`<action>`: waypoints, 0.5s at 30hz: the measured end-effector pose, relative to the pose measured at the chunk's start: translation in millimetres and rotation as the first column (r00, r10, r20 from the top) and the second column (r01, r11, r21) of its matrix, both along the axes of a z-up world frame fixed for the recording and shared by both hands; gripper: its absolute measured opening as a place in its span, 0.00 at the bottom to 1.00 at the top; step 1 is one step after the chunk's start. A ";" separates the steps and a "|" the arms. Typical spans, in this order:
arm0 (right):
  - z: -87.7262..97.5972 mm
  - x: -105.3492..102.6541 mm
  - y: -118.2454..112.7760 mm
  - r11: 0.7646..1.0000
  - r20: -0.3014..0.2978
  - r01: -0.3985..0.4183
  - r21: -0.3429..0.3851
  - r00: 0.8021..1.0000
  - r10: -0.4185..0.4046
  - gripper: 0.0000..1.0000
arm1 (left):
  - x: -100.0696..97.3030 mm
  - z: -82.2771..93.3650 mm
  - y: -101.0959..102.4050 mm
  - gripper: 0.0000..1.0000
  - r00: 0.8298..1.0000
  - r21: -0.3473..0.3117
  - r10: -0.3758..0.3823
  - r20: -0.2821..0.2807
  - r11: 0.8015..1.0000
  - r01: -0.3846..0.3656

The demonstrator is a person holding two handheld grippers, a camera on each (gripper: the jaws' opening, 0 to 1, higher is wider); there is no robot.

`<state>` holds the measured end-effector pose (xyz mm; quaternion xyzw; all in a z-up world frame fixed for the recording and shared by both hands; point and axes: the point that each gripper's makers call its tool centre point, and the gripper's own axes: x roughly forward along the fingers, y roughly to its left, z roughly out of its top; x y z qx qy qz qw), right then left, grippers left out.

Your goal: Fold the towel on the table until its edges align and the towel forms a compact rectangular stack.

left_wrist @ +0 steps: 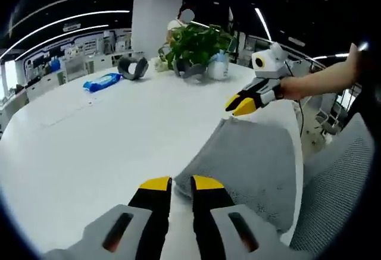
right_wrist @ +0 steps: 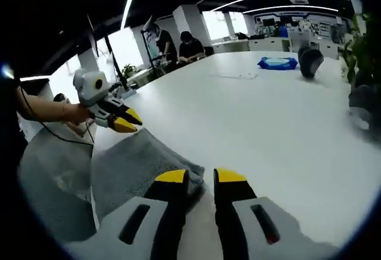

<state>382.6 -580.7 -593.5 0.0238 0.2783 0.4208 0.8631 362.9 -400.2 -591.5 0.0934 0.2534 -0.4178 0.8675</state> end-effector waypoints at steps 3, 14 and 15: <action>16.6 -20.0 0.4 0.998 0.051 -0.055 -0.036 0.997 0.057 0.13 | -28.9 18.9 -15.1 0.17 0.994 -0.052 -0.107 -0.003 0.993 0.106; -14.4 -111.4 39.0 0.948 -0.031 -0.259 -0.186 0.966 0.258 0.15 | -95.5 -21.5 -39.0 0.22 0.967 0.196 -0.223 -0.120 0.950 0.244; -23.8 -112.9 34.2 0.935 -0.034 -0.263 -0.238 0.964 0.263 0.15 | -96.1 -25.6 -38.2 0.22 0.970 0.200 -0.208 -0.128 0.952 0.231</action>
